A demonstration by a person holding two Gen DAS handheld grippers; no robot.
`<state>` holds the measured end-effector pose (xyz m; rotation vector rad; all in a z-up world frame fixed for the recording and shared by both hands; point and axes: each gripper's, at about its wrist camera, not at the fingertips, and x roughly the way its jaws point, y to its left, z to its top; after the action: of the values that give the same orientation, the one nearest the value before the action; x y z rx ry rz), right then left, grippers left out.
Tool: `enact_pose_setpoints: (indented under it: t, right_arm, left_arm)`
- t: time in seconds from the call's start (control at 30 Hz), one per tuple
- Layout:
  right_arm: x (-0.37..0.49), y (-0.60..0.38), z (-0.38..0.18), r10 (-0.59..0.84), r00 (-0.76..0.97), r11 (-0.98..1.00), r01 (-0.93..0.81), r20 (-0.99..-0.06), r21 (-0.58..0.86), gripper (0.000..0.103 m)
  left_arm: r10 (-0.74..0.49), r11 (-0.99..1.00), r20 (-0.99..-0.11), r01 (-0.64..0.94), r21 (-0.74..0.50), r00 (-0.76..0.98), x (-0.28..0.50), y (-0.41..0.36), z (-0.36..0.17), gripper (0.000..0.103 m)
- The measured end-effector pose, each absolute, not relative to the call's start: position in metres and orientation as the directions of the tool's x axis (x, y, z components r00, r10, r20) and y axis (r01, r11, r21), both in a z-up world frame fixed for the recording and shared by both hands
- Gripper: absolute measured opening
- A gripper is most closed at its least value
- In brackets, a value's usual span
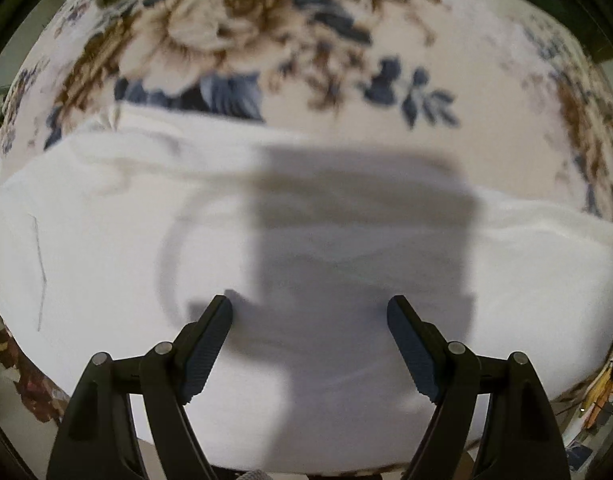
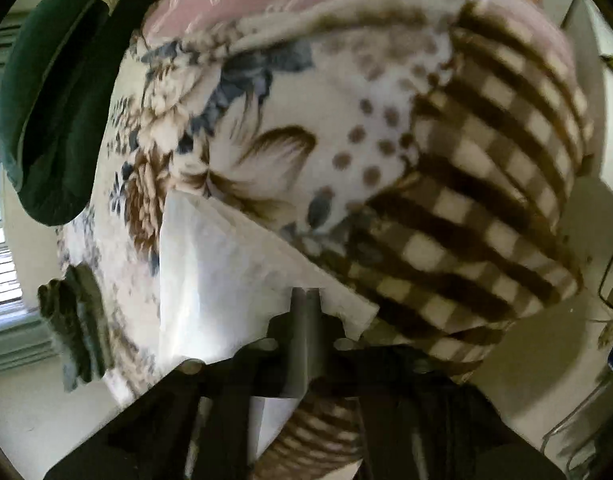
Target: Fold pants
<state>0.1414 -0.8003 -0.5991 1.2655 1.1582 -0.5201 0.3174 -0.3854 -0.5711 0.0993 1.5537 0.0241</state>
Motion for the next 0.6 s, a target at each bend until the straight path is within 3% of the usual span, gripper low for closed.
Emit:
enact_pose_setpoints:
  t: [0.1,0.17,0.23,0.27,0.3,0.43,0.47,0.5,0.6]
  right_arm:
    - [0.127,-0.807,-0.575,0.125,0.332,0.316,0.880,-0.935,0.355,0.000]
    - [0.120,-0.814,-0.579,0.197,0.398,0.260,0.860,-0.896,0.439,0.001]
    - [0.119,-0.812,-0.592,0.338,0.457,0.179,0.827,-0.823,0.533,0.017]
    - [0.122,-0.810,-0.596,0.370,0.452,0.177,0.823,-0.812,0.540,0.036]
    - [0.126,-0.806,-0.601,0.399,0.456,0.181,0.811,-0.796,0.556,0.044]
    - [0.136,-0.793,-0.633,0.459,0.414,0.152,0.835,-0.786,0.528,0.042]
    - [0.134,-0.791,-0.635,0.428,0.439,0.127,0.836,-0.790,0.533,0.014]
    - [0.134,-0.790,-0.633,0.400,0.438,0.142,0.838,-0.805,0.527,0.008]
    - [0.134,-0.781,-0.608,0.302,0.432,0.212,0.838,-0.850,0.502,0.007]
  left_arm:
    - [0.080,0.996,-0.997,0.031,0.079,-0.012,0.321,-0.382,-0.587,0.086]
    - [0.080,0.997,-0.997,0.025,0.079,-0.019,0.325,-0.382,-0.591,0.092]
    - [0.068,0.998,-0.997,0.015,0.067,-0.028,0.328,-0.381,-0.595,0.100]
    - [0.061,0.998,-0.998,0.011,0.061,-0.032,0.327,-0.377,-0.598,0.102]
    - [0.058,0.998,-0.998,0.010,0.058,-0.035,0.327,-0.376,-0.600,0.103]
    - [0.066,0.998,-0.997,0.016,0.065,-0.042,0.328,-0.377,-0.603,0.103]
    - [0.065,0.998,-0.997,0.016,0.065,-0.043,0.328,-0.378,-0.602,0.103]
    - [0.065,0.998,-0.997,0.016,0.064,-0.045,0.328,-0.380,-0.603,0.103]
    - [0.058,0.998,-0.997,0.017,0.058,-0.041,0.326,-0.377,-0.599,0.103]
